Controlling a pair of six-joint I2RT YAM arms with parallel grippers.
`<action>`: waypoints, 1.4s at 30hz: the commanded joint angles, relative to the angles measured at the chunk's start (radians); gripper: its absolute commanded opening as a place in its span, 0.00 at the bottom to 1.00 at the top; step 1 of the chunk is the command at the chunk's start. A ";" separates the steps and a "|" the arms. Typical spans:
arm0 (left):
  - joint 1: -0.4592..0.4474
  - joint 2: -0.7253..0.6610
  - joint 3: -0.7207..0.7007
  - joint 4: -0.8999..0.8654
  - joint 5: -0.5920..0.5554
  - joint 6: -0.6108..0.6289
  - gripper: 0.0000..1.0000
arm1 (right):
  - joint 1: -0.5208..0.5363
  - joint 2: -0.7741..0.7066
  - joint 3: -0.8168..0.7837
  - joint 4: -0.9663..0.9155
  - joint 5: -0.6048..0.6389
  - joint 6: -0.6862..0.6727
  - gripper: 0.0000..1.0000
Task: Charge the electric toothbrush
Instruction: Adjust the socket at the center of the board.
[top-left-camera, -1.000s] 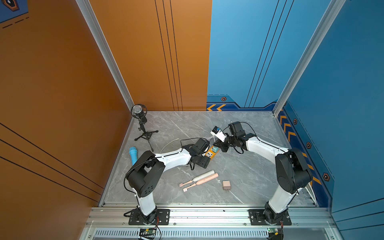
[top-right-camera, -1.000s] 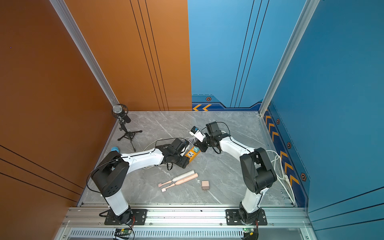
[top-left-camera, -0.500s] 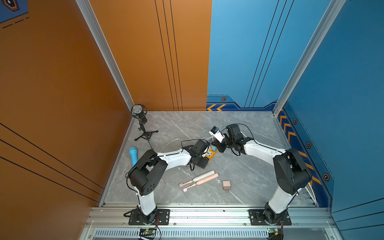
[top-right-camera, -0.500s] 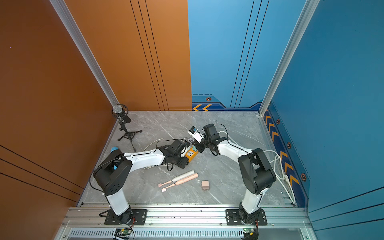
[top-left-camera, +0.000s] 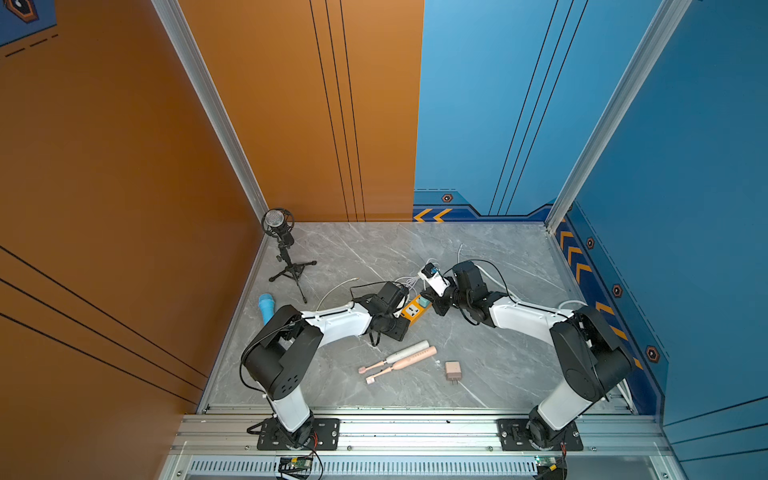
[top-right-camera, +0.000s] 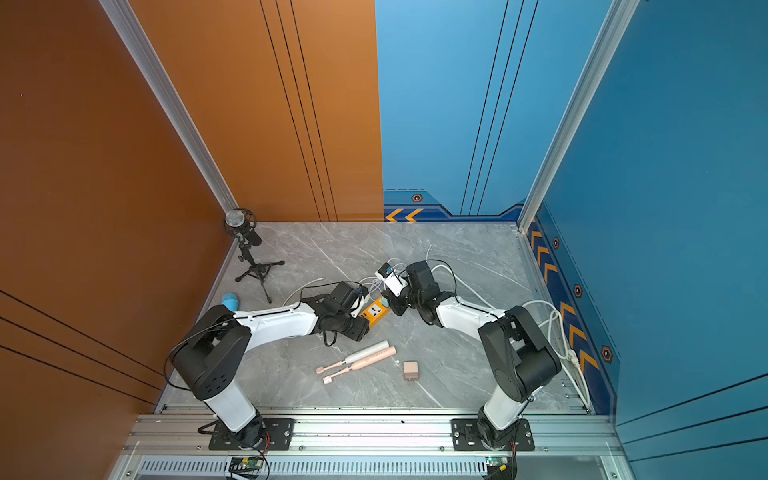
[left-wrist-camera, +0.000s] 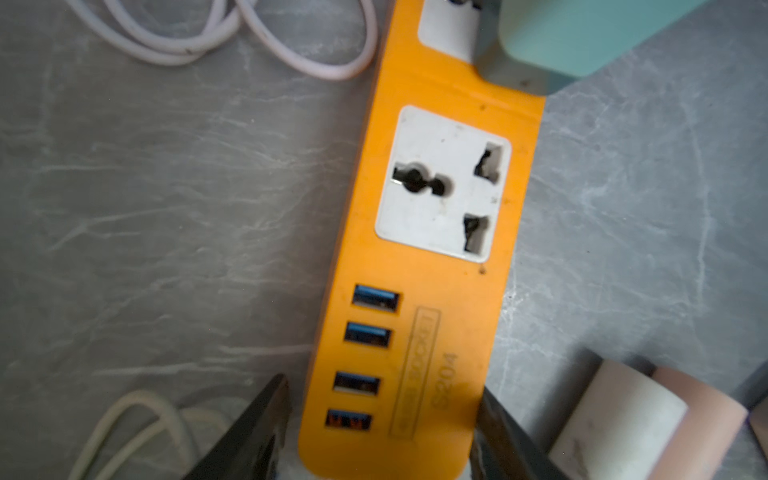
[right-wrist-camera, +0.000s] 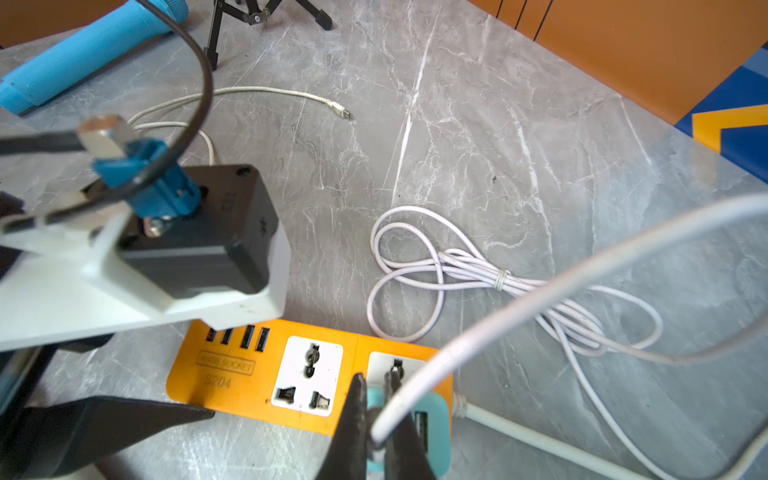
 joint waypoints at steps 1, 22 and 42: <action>0.017 -0.066 -0.008 -0.036 0.013 -0.014 0.71 | 0.007 0.034 -0.050 -0.102 0.068 0.030 0.00; 0.077 -0.254 -0.028 -0.036 0.034 -0.082 0.81 | 0.057 0.058 -0.053 -0.144 0.165 0.140 0.02; 0.083 -0.320 -0.028 -0.038 0.012 -0.094 0.83 | 0.081 -0.076 0.118 -0.267 0.299 0.216 0.33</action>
